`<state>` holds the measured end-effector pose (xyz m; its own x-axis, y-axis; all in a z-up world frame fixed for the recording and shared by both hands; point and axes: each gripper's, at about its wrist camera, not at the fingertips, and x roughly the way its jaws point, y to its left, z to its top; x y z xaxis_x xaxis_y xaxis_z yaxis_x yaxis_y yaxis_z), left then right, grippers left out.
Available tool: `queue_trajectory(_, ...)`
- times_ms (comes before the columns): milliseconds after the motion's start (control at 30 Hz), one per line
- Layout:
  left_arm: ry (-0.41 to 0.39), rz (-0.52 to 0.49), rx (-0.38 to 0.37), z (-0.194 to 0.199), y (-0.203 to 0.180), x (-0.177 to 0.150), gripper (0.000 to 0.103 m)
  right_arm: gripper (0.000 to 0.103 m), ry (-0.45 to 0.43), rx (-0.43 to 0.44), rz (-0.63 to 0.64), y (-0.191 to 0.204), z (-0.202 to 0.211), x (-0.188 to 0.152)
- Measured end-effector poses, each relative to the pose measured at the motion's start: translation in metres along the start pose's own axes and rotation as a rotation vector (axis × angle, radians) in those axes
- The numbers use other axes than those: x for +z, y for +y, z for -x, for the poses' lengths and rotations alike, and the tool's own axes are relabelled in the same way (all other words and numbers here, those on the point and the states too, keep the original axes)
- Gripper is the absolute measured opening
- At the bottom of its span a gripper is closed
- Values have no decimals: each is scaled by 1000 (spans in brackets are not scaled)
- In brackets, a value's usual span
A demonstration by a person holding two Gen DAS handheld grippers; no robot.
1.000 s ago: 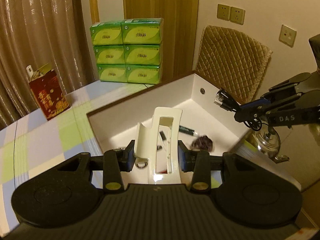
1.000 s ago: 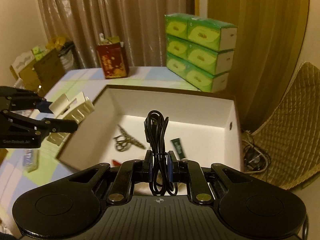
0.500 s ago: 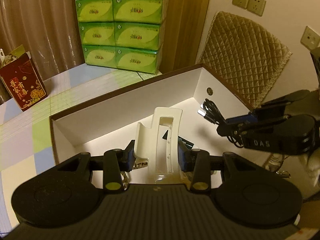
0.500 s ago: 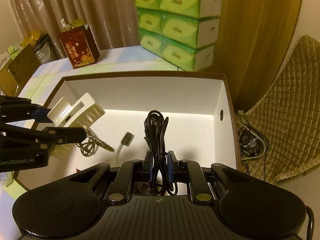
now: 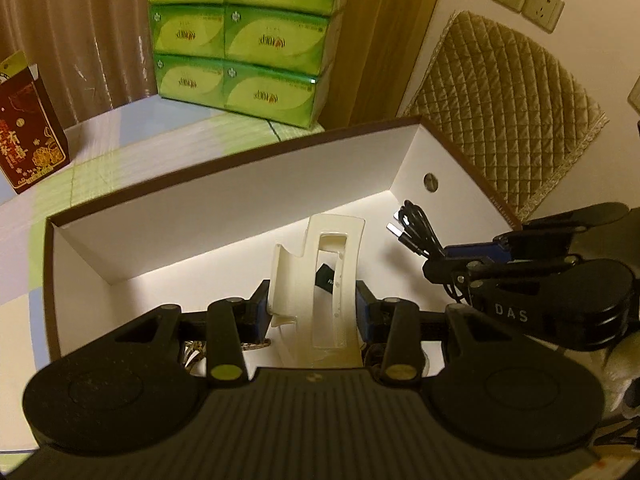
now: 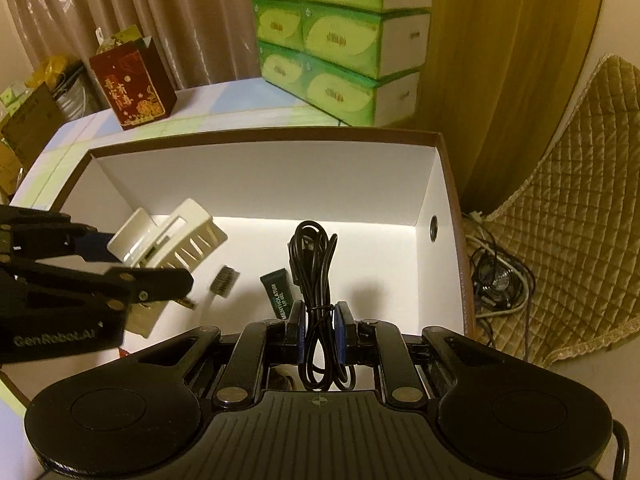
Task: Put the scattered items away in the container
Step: 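Carry the white holder and black cable over the box with both tools, then open both grippers to drop the holder and cable into the box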
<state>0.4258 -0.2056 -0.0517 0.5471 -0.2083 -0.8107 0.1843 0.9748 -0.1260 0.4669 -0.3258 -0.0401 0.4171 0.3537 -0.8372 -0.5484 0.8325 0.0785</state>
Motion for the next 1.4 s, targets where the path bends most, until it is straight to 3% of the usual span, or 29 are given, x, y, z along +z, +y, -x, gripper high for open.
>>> queue_trajectory(833, 89, 46, -16, -53, 4, 1, 36, 12, 22, -45, 11, -13, -27, 6)
queue_trajectory(1100, 93, 58, -8, -53, 8, -3, 36, 12, 31, -45, 12, -13, -31, 5)
queue_trajectory(1233, 90, 61, 7, -48, 10, -4, 36, 12, -17, -71, 44, -9, -24, 5)
queue_trajectory(1300, 83, 59, 21, -44, 11, -4, 37, 16, -39, -60, 44, -9, -20, 4)
queue_trajectory(1333, 78, 58, 27, -41, 13, -4, 37, 30, -47, -52, 40, -9, -17, 4)
queue_trajectory(1400, 70, 56, 35, -35, 15, -6, 40, 43, -64, -25, 35, -8, -10, 1)
